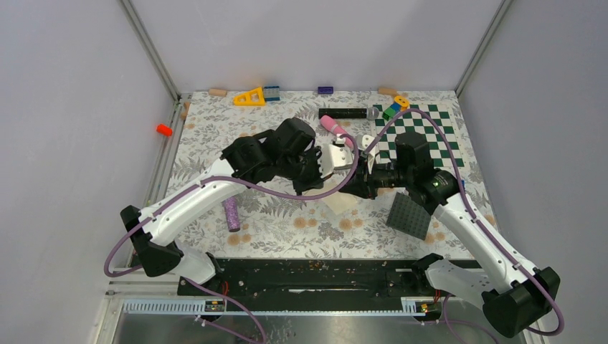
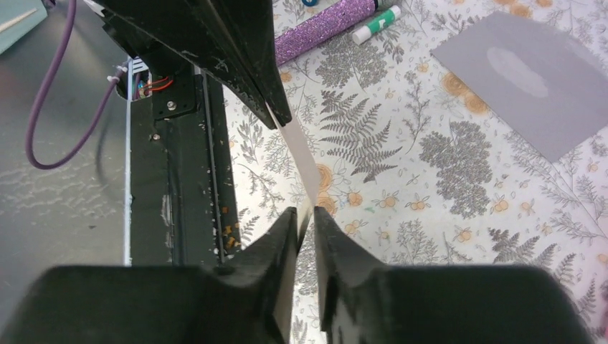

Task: Place the letter into the envelope and seal it
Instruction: Fold the letter.

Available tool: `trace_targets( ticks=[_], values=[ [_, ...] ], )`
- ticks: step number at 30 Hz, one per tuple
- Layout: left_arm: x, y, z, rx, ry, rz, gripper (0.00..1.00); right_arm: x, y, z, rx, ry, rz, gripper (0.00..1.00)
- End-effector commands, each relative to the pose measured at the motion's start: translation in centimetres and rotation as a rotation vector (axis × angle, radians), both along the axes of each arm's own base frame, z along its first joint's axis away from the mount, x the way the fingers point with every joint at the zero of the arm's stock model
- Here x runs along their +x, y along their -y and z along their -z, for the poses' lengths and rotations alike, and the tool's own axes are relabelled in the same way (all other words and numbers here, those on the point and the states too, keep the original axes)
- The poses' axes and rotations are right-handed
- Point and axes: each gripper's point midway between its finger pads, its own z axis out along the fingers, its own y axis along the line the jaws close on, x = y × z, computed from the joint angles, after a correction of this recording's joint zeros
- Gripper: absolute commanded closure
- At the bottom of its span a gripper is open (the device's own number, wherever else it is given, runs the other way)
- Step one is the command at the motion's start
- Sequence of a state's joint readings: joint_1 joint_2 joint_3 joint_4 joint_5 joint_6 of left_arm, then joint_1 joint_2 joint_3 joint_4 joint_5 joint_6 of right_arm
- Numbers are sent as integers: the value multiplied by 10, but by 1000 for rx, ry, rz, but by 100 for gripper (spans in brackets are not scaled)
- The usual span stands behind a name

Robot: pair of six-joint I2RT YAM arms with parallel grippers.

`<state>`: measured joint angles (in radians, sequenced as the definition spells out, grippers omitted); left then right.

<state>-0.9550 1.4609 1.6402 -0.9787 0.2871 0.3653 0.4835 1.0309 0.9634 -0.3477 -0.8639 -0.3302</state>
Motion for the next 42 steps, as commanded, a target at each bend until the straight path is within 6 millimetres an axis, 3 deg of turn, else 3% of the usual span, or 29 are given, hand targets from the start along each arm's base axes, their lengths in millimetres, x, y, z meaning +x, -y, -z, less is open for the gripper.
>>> trace_targets(
  ticks=[1, 2, 3, 6, 7, 8, 10, 12, 13, 14, 16, 17, 20, 21, 22, 24, 26, 27, 29, 30, 31, 32, 35, 36, 39, 42],
  values=[
    [1, -3, -26, -78, 45, -8, 100, -2, 2, -3, -5, 21, 5, 92],
    [1, -3, -26, -79, 46, -8, 100, -2, 2, -2, -7, 20, 5, 97],
    [1, -4, -27, -81, 48, -10, 100, -2, 2, -1, -10, 18, 4, 95],
    [1, -5, -30, -89, 53, -12, 100, -2, 3, 0, -14, 16, 9, 57],
    [1, -5, -30, -89, 53, -12, 100, -2, 3, 0, -14, 17, 9, 59],
    [2, -6, -31, -90, 55, -15, 100, -3, 3, 0, -15, 18, 8, 68],
    [2, -7, -32, -95, 57, -16, 100, -4, 4, 1, -16, 14, 7, 99],
    [2, -7, -32, -96, 57, -19, 100, -5, 4, 0, -16, 14, 3, 99],
    [2, -7, -32, -96, 57, -17, 100, -6, 4, 0, -15, 13, 2, 87],
    [2, -8, -33, -97, 59, -18, 100, -6, 5, 0, -18, 13, 4, 68],
    [3, -8, -34, -98, 62, -20, 100, -5, 6, 0, -22, 21, 9, 58],
    [3, -8, -34, -98, 63, -21, 100, -6, 7, 1, -26, 24, 10, 59],
    [4, -10, -36, -102, 71, -25, 100, -6, 10, 3, -43, 34, 21, 93],
    [4, -11, -37, -104, 72, -27, 100, -6, 12, 4, -50, 35, 27, 96],
    [4, -11, -37, -104, 73, -27, 100, -6, 13, 5, -57, 37, 31, 89],
    [5, -12, -38, -105, 75, -31, 100, -8, 15, 7, -69, 46, 30, 60],
    [4, -12, -38, -105, 75, -29, 100, -9, 17, 8, -79, 47, 32, 54],
    [5, -12, -38, -104, 76, -30, 100, -11, 18, 9, -83, 47, 29, 60],
    [5, -12, -38, -105, 76, -30, 100, -12, 20, 10, -91, 48, 24, 87],
    [6, -12, -38, -105, 77, -32, 100, -12, 20, 10, -94, 48, 27, 96],
    [5, -11, -38, -105, 77, -31, 100, -12, 21, 11, -96, 47, 28, 97],
    [6, -11, -39, -107, 77, -31, 100, -13, 21, 11, -98, 46, 29, 92],
    [6, -11, -39, -107, 78, -31, 100, -12, 21, 10, -96, 50, 29, 44],
    [6, -11, -38, -105, 75, -31, 100, -12, 20, 8, -92, 50, 28, 34],
    [6, -9, -38, -106, 68, -29, 100, -7, 14, 3, -59, 22, 43, 26],
    [6, -8, -36, -102, 62, -25, 100, -5, 6, -3, -28, -13, 28, 24]
  ],
)
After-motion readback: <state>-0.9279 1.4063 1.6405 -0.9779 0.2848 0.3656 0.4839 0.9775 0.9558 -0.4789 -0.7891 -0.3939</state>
